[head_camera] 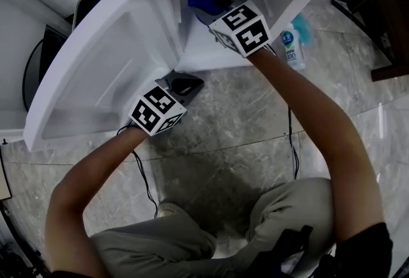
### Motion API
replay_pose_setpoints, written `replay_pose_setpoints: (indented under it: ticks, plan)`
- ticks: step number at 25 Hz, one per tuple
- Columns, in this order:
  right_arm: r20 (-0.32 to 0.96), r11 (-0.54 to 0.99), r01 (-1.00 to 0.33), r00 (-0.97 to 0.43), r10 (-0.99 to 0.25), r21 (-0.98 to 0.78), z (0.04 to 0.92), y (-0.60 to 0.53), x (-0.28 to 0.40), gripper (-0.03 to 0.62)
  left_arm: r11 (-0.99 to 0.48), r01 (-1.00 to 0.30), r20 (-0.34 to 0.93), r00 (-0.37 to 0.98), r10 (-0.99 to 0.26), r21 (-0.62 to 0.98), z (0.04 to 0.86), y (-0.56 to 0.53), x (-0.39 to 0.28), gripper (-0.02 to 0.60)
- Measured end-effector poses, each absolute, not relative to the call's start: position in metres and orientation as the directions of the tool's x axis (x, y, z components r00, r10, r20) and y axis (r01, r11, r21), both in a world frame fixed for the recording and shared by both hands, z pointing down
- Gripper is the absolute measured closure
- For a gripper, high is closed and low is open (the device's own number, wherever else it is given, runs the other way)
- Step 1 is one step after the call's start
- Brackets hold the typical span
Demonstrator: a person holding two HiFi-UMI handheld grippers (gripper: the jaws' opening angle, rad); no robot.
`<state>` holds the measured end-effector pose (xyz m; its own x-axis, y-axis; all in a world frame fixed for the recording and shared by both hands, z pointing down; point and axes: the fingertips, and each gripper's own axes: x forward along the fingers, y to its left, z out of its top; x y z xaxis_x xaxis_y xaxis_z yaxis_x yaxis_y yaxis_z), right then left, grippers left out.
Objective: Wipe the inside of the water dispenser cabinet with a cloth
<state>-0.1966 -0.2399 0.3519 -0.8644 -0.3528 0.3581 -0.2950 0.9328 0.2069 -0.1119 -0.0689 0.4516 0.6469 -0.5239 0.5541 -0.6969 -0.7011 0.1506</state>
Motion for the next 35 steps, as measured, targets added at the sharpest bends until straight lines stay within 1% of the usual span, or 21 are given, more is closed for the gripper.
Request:
replay_pose_setpoints:
  ticks: [3, 7, 8, 10, 14, 20, 26, 31, 35]
  plan:
    - [0.212, 0.917, -0.355, -0.897, -0.389, 0.181, 0.308, -0.242, -0.197, 0.459, -0.700, -0.698, 0.556, 0.646, -0.523, 0.152, 0.450, -0.068, -0.106, 0.575]
    - [-0.054, 0.914, -0.384, -0.923, -0.380, 0.128, 0.243, -0.224, -0.209, 0.459, -0.707, -0.690, 0.550, 0.655, -0.518, 0.154, 0.447, -0.069, -0.099, 0.575]
    - [-0.102, 0.911, -0.395, -0.917, -0.385, 0.115, 0.231, -0.220, -0.212, 0.459, -0.708, -0.689, 0.548, 0.656, -0.518, 0.155, 0.447, -0.069, -0.098, 0.575]
    - [-0.155, 0.899, -0.429, -0.897, -0.414, 0.085, 0.221, -0.219, -0.214, 0.459, -0.707, -0.689, 0.548, 0.658, -0.517, 0.159, 0.447, -0.068, -0.098, 0.575]
    - [-0.179, 0.884, -0.450, -0.887, -0.425, 0.128, 0.219, -0.222, -0.214, 0.461, -0.699, -0.695, 0.559, 0.651, -0.514, 0.168, 0.456, -0.065, -0.105, 0.575]
    - [-0.203, 0.874, -0.474, -0.871, -0.447, 0.111, 0.219, -0.231, -0.219, 0.461, -0.675, -0.714, 0.568, 0.639, -0.518, 0.187, 0.465, -0.064, -0.114, 0.575]
    - [-0.188, 0.840, -0.523, -0.848, -0.496, 0.145, 0.221, -0.263, -0.231, 0.464, -0.690, -0.705, 0.571, 0.639, -0.516, 0.165, 0.462, -0.066, -0.111, 0.575]
    - [-0.171, 0.847, -0.507, -0.859, -0.482, 0.161, 0.220, -0.264, -0.232, 0.467, -0.697, -0.701, 0.570, 0.637, -0.519, 0.148, 0.460, -0.070, -0.111, 0.575]
    - [-0.177, 0.872, -0.460, -0.884, -0.432, 0.167, 0.219, -0.241, -0.225, 0.465, -0.701, -0.697, 0.571, 0.641, -0.513, 0.152, 0.462, -0.070, -0.107, 0.575]
